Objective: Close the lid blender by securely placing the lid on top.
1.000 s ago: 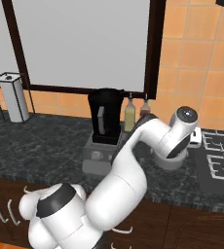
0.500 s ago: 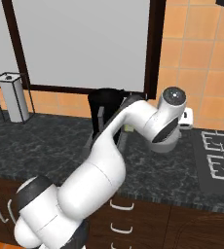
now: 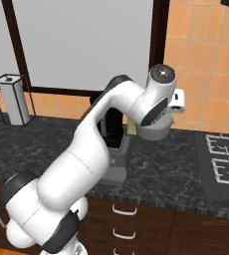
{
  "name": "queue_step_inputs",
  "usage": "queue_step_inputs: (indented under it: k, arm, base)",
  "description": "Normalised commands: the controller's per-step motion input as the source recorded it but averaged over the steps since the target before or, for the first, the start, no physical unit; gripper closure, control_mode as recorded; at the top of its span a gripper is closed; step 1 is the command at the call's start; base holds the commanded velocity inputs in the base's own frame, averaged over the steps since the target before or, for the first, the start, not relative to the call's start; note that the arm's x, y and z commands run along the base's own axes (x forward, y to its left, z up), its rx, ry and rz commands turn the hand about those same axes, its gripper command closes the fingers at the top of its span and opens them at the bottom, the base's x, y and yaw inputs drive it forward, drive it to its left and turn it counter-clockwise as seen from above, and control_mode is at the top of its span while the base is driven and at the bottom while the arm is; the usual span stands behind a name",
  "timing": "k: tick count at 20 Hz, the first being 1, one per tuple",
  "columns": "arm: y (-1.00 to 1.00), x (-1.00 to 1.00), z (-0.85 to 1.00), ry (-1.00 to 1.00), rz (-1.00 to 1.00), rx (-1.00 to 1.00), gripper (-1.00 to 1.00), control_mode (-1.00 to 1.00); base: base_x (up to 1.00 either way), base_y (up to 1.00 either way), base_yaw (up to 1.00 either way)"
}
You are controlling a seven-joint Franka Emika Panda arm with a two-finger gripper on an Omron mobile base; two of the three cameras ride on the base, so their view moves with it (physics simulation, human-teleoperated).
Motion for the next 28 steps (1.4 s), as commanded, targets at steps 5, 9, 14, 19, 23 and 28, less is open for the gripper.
queue_step_inputs:
  k: [5,9,14,19,23,28]
  arm:
    - [0.46,0.0,0.73,0.0,0.07,0.0,1.0,-1.0]
    - [0.43,0.0,0.75,0.0,0.07,0.0,1.0,-1.0]
    - [0.4,-0.01,0.77,-0.04,0.06,0.0,1.0,-1.0]
    - [0.42,-0.02,0.78,-0.04,0.06,0.0,1.0,-1.0]
    - [0.42,-0.03,0.79,-0.06,0.06,0.0,1.0,-1.0]
    - [0.45,0.0,0.34,-0.06,0.09,0.0,1.0,-1.0]
  base:
    - [0.0,0.0,0.0]
    - [0.0,0.0,0.0]
    - [0.0,0.0,0.0]
    - [0.0,0.0,0.0]
    - [0.0,0.0,0.0]
    - [0.0,0.0,0.0]
